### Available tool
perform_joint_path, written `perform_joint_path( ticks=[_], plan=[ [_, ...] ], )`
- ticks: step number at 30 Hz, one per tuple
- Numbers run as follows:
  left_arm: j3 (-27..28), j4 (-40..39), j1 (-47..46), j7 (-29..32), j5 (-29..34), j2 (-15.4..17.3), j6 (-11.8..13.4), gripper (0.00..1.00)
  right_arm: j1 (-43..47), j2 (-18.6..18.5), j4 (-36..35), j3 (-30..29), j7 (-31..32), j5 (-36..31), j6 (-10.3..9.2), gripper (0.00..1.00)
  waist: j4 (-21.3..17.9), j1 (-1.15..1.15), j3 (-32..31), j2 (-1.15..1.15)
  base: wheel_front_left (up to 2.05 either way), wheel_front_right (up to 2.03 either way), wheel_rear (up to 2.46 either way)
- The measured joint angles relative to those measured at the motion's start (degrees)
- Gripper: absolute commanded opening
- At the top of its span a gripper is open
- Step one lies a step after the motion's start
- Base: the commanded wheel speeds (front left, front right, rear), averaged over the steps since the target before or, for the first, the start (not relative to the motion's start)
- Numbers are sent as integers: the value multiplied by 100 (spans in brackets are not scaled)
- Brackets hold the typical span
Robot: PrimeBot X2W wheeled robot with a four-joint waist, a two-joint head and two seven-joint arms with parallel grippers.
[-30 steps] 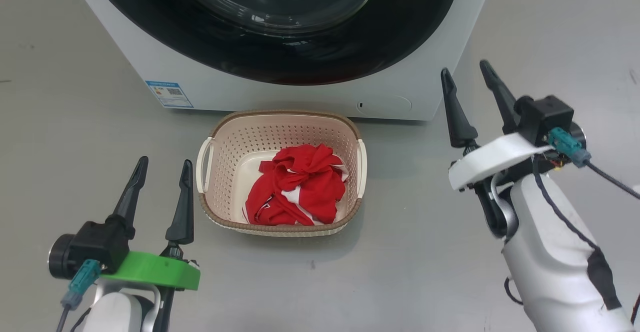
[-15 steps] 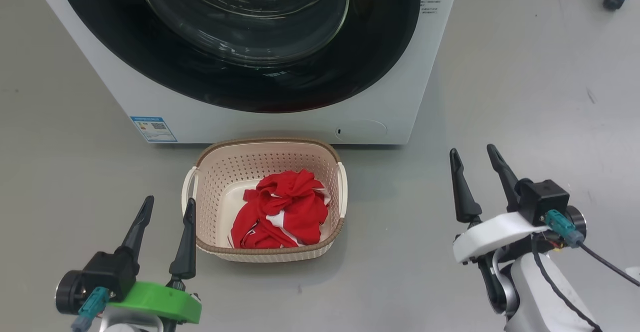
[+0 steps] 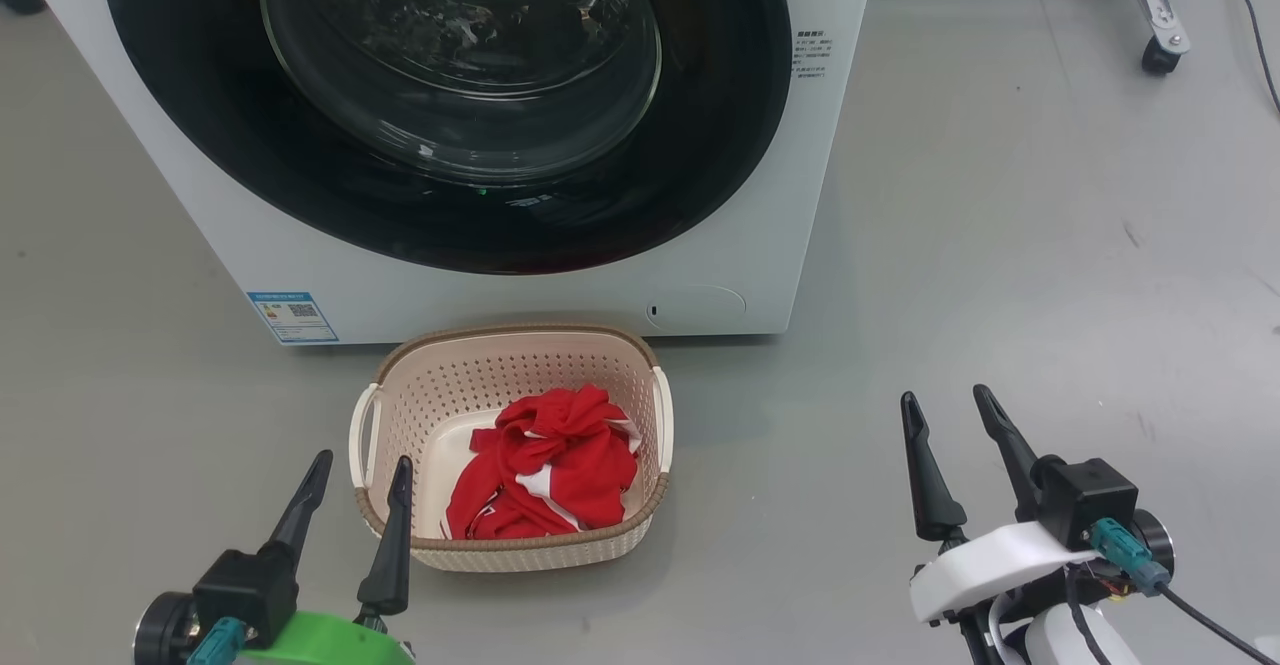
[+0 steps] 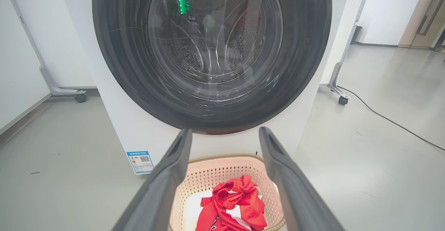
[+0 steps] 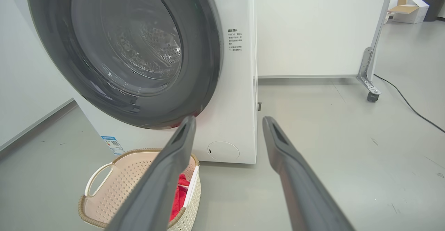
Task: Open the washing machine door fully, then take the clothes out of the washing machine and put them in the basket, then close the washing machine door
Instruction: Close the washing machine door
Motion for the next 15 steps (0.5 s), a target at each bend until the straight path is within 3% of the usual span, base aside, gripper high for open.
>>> perform_joint_path(
  ticks=[15],
  plan=[
    [-45,34,248,0,0,9,49,100,587,20,-268,82,0,11,-136,100,-66,0,-334,0,0,0,0]
  ],
)
